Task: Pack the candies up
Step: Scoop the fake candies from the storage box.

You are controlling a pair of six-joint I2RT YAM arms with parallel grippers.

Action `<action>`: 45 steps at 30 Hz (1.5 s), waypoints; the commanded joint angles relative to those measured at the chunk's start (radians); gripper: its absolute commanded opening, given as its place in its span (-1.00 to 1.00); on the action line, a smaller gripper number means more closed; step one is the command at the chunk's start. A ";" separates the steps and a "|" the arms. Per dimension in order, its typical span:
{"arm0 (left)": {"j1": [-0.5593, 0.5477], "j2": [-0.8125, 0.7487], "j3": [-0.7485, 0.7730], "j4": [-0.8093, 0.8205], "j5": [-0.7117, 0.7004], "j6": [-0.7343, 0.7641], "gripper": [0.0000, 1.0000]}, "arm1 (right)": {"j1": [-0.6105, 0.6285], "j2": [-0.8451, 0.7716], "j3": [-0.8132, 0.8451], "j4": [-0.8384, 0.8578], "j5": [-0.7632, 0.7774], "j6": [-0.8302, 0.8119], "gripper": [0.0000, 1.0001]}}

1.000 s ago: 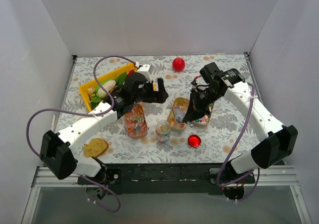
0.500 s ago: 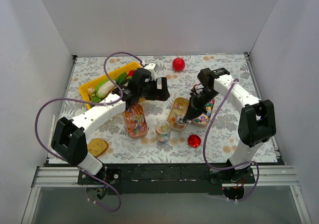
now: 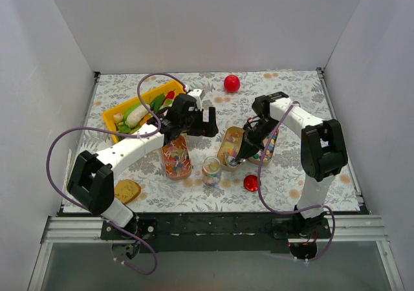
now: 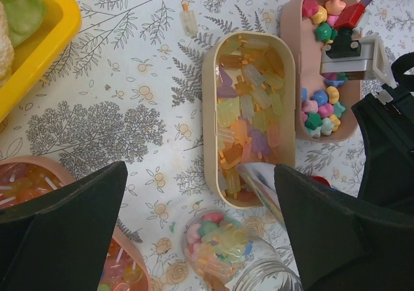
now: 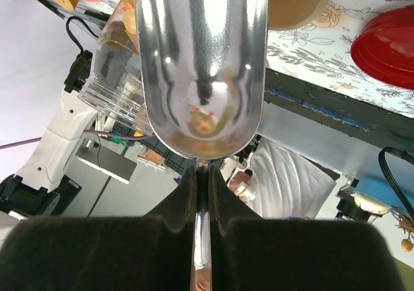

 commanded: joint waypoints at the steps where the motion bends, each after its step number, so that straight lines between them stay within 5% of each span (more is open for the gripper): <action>1: 0.000 0.000 -0.005 -0.002 -0.018 0.016 0.96 | -0.002 -0.008 -0.016 -0.025 -0.047 -0.005 -0.97; 11: 0.000 0.008 -0.016 -0.003 -0.035 0.022 0.96 | -0.005 0.087 0.075 -0.025 -0.003 -0.016 -0.97; 27: 0.000 0.037 -0.005 -0.002 -0.024 0.027 0.96 | -0.005 0.165 0.236 0.024 0.301 -0.048 -0.97; 45: 0.000 0.178 0.039 0.057 0.082 0.075 0.86 | 0.080 0.135 0.078 0.284 0.459 0.029 -0.97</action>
